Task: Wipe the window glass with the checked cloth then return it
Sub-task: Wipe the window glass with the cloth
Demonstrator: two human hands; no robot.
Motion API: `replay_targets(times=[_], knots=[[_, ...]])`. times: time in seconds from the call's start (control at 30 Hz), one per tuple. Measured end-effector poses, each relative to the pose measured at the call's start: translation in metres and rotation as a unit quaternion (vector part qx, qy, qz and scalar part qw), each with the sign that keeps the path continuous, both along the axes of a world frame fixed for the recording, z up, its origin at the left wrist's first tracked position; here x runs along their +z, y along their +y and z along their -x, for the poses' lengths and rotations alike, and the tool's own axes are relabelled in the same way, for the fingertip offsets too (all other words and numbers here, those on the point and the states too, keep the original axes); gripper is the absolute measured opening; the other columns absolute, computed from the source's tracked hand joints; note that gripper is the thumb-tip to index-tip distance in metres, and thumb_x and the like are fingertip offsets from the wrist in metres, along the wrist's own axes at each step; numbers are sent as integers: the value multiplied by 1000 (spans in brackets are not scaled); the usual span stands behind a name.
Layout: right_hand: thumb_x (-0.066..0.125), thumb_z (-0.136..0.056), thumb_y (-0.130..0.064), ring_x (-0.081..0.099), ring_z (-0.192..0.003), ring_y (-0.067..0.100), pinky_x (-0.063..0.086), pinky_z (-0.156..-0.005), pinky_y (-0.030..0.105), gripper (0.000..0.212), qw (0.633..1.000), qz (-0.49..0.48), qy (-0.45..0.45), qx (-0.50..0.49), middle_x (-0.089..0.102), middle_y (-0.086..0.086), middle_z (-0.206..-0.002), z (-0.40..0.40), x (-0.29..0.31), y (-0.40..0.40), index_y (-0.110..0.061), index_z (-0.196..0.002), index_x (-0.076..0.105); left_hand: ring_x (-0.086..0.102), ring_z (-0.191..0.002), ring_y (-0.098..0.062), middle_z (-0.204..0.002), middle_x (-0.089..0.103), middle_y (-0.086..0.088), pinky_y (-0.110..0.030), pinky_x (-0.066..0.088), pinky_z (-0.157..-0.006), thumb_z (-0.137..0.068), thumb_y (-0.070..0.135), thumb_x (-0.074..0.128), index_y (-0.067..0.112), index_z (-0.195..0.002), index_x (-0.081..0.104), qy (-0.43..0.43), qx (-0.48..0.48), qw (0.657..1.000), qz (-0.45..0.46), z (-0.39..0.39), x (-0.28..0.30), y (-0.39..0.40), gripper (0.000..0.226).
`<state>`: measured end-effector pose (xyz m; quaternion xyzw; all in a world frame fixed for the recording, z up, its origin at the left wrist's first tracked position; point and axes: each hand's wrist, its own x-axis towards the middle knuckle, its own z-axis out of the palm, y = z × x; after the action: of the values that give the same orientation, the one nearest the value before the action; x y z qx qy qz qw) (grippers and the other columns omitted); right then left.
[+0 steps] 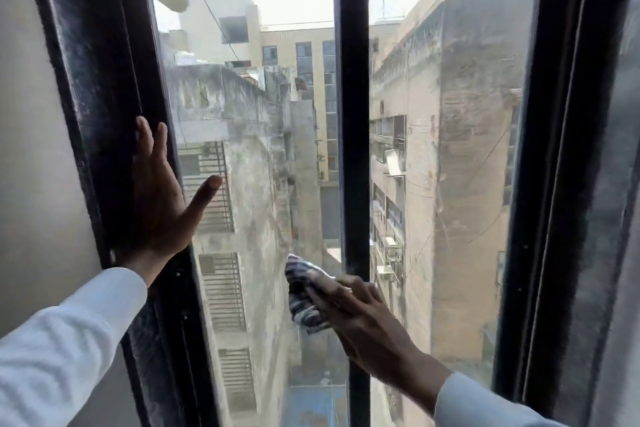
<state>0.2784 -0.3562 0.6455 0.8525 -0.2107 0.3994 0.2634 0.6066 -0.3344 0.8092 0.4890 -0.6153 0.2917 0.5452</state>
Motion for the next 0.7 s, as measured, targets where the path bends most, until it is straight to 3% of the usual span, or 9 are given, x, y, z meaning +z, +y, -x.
replay_targets(times=[0.13, 0.2, 0.3, 0.4, 0.47, 0.57, 0.63, 0.7], knots=[[58, -99, -8, 49, -127, 30, 46, -98, 43, 56, 973, 14, -209, -93, 44, 5, -164, 86, 69, -32, -7, -155, 56, 0, -174, -19, -186, -9, -2, -56, 6, -137, -91, 81, 56, 21, -176, 11, -127, 50, 991, -7, 67, 8, -17, 114], [58, -100, -6, 46, -135, 36, 46, -106, 50, 59, 955, 15, -256, -150, 44, 14, -166, 109, 111, -55, -4, -158, 51, 3, -174, -21, -186, -9, -2, -47, 1, -138, -90, 84, 56, 20, -176, 13, -212, 51, 976, -16, 115, 19, -27, 115], [59, -104, -21, 31, -160, 42, 31, -128, 62, 65, 955, -3, -230, -185, 32, 20, -175, 131, 150, -89, -5, -165, 40, 3, -174, -21, -186, -11, -3, -49, 1, -138, -85, 95, 45, 16, -177, 3, -300, 73, 951, -33, 174, 32, -42, 128], [43, -109, -45, 10, -169, 36, 12, -135, 62, 73, 959, -33, -191, -207, 13, 12, -182, 122, 134, -96, -17, -172, 19, 0, -174, -23, -185, -13, -7, -58, 3, -137, -75, 105, 40, 11, -176, -4, -334, 119, 933, -61, 194, 33, -49, 145], [37, -109, -48, 8, -169, 33, 15, -133, 64, 71, 973, -20, -118, -200, 14, 8, -182, 103, 115, -99, -23, -172, 16, -1, -174, -25, -185, -13, -10, -58, 1, -137, -68, 106, 46, 8, -175, -5, -343, 145, 925, -71, 196, 31, -50, 154], [41, -105, -44, 13, -169, 32, 17, -133, 61, 72, 980, 79, -15, -183, 20, 5, -181, 90, 153, -113, -26, -171, 20, 1, -174, -28, -185, -12, -12, -58, 1, -136, -56, 108, 50, 4, -175, -3, -355, 163, 917, -76, 194, 31, -49, 166], [43, -108, -37, 17, -168, 31, 15, -135, 58, 69, 971, 96, -96, -197, 21, 6, -181, 96, 173, -127, -24, -172, 22, 3, -173, -28, -185, -10, -13, -59, 2, -136, -50, 109, 49, 4, -175, -3, -372, 179, 908, -73, 192, 32, -50, 171], [43, -109, -31, 17, -168, 34, 14, -135, 58, 71, 939, 29, -259, -222, 18, 10, -181, 101, 144, -121, -20, -173, 15, 4, -173, -29, -185, -8, -13, -60, 3, -135, -46, 109, 53, 4, -175, -4, -381, 188, 902, -76, 190, 33, -50, 175]])
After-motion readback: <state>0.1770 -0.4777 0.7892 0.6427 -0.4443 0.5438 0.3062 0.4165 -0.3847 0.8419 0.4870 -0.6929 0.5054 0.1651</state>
